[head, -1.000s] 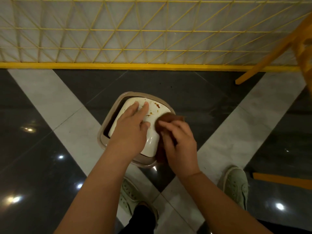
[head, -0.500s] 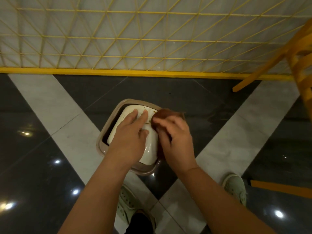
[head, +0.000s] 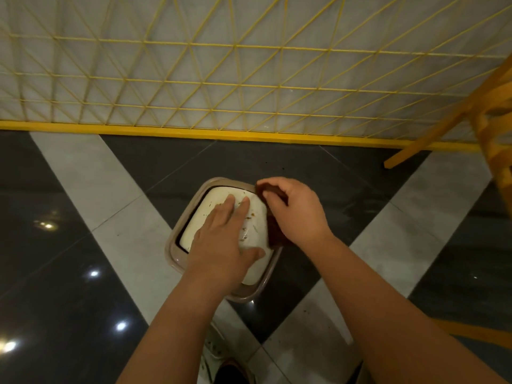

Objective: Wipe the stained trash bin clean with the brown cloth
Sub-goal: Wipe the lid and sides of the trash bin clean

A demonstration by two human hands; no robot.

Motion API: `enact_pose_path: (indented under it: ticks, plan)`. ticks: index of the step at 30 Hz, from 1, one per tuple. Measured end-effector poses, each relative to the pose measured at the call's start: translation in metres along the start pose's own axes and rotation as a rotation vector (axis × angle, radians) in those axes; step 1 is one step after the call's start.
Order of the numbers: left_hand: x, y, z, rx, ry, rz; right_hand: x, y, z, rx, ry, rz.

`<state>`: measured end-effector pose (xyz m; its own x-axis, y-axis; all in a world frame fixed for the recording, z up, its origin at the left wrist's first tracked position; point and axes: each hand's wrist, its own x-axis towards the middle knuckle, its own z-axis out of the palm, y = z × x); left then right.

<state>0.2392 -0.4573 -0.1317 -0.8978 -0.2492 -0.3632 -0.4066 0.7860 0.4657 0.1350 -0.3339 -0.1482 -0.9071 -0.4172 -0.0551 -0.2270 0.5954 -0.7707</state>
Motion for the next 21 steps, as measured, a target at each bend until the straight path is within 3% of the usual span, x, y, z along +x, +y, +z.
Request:
enact_pose_path:
  ticks: [3, 9, 14, 18, 21]
  plan:
    - [-0.003, -0.002, -0.002, 0.071, 0.031, -0.021, -0.006, 0.006, -0.007, 0.138, -0.111, 0.146]
    - [-0.025, -0.017, -0.014, 0.264, 0.114, -0.193, -0.060, 0.014, -0.005, 0.122, -0.121, 0.201]
    - [-0.042, -0.030, -0.017, 0.292, 0.059, -0.147, -0.109, 0.005, 0.010, -0.011, -0.061, -0.017]
    - [-0.041, -0.032, -0.017, 0.279, 0.053, -0.129, -0.101, -0.009, 0.020, -0.177, -0.067, -0.365]
    - [-0.041, -0.033, -0.016, 0.275, 0.065, -0.113, -0.064, -0.017, 0.020, -0.158, -0.043, -0.224]
